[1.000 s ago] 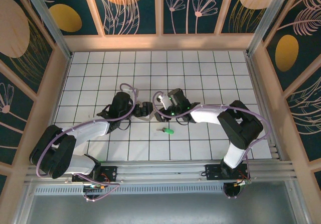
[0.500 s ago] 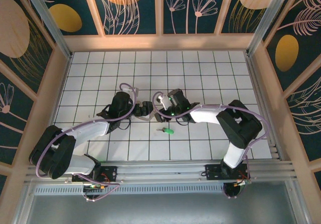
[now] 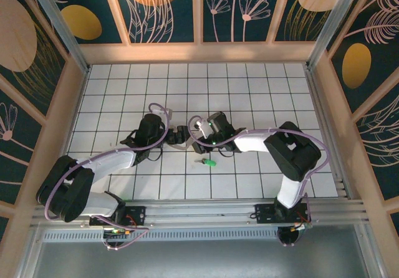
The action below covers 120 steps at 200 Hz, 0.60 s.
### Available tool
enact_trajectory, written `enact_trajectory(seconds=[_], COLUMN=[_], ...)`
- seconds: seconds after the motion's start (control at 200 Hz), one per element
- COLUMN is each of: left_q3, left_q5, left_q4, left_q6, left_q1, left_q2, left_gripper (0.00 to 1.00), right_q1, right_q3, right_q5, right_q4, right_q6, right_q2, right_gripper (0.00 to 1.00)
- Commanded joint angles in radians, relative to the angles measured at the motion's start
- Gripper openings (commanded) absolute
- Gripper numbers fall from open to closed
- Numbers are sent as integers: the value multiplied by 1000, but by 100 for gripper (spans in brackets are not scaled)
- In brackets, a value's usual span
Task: Put the keys on the keyring
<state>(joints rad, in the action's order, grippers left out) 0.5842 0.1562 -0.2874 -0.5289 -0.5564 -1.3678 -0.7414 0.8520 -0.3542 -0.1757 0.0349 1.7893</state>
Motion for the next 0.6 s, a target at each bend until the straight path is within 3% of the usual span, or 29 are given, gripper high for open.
enact_trajectory(seconds=[0.0,0.596], left_q3=[11,12], left_q5=[11,11], left_q4=[-18,-18], left_q6=[-11,-13], left_q1=[-5,-5], left_q2=[-1,2], left_gripper=[99,99], right_q1=[-5,26], right_q3=[37,56], right_q5=[-23,-9], right_q4=[4,5], right_q6=[-7,-19], right_q2=[22,48], right_gripper=[41,40])
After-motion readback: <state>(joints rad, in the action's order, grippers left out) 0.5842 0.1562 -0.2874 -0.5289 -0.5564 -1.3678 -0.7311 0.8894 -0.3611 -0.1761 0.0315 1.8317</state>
